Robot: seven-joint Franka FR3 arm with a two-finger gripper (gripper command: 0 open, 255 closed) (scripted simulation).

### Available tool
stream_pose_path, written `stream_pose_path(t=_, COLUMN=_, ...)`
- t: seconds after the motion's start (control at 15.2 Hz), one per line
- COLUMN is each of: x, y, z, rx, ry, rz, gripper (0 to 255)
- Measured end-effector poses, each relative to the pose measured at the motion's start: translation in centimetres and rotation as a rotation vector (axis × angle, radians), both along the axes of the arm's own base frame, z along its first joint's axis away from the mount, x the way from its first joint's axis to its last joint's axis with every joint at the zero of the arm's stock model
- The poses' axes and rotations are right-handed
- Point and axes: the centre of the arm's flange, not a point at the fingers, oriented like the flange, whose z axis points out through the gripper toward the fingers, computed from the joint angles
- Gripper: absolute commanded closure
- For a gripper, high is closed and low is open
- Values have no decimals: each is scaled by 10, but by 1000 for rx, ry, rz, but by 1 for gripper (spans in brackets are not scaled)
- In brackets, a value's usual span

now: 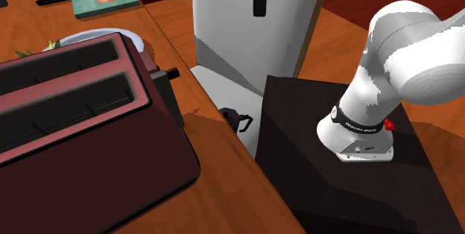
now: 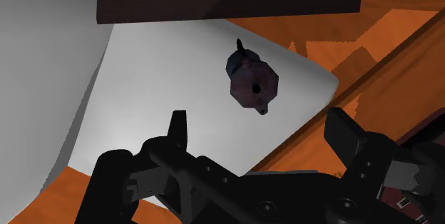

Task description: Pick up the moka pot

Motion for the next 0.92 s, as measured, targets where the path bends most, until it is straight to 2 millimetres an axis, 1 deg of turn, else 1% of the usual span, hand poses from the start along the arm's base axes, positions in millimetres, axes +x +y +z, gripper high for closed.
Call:
stream_pose_path(t=0.07, x=0, y=0, z=0, rx=0, ry=0, rz=0, gripper=0)
stream_pose_path(t=0.2, x=2, y=-1, z=-16, rx=1, ry=2, rz=13, gripper=0)
stream_pose_path(t=0.46, x=7, y=8, z=-64, rx=3, ry=7, rz=53, gripper=0)
stream_pose_path(t=0.59, x=10, y=9, z=-88, rx=4, ry=10, rz=74, gripper=0)
stream_pose_path(t=0.73, x=12, y=10, z=-120, rx=6, ry=14, rz=95, gripper=0)
stream_pose_path(t=0.92, x=10, y=14, z=-159, rx=7, ry=16, rz=127, gripper=0)
